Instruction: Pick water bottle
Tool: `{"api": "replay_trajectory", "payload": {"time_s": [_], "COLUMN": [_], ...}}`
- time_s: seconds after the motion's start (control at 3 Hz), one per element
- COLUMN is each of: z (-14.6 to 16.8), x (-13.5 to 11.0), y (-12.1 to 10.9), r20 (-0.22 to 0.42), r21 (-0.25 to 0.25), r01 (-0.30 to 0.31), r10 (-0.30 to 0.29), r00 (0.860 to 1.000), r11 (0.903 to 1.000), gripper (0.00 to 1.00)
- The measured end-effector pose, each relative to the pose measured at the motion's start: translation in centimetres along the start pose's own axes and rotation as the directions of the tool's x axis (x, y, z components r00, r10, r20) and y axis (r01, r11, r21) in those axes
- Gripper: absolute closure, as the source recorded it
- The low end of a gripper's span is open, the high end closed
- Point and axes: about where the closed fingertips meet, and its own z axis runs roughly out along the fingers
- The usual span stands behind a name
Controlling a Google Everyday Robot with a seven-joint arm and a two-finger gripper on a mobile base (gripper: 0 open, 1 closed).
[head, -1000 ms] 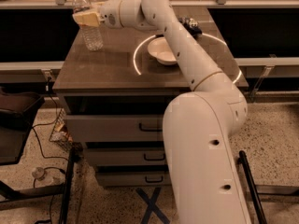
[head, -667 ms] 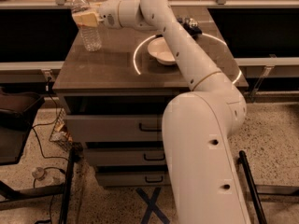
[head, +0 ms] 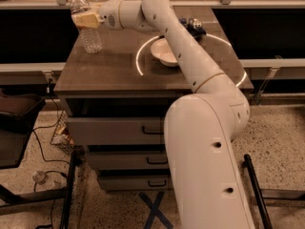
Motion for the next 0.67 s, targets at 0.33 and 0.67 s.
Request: {"api": "replay_trajectory", "payload": {"time_s": [0.33, 0.67], "z": [-0.4, -1.0], "x": [-4.1, -7.8], "y": [0.3, 0.2], "r20": [0.016, 0.015], "r21": [0.001, 0.017], "r01": [0.046, 0.081], "r10": [-0.046, -0.081], "r00": [0.999, 0.997], "r11": [0.9990, 0.9966], "gripper": [1.00, 1.00]}}
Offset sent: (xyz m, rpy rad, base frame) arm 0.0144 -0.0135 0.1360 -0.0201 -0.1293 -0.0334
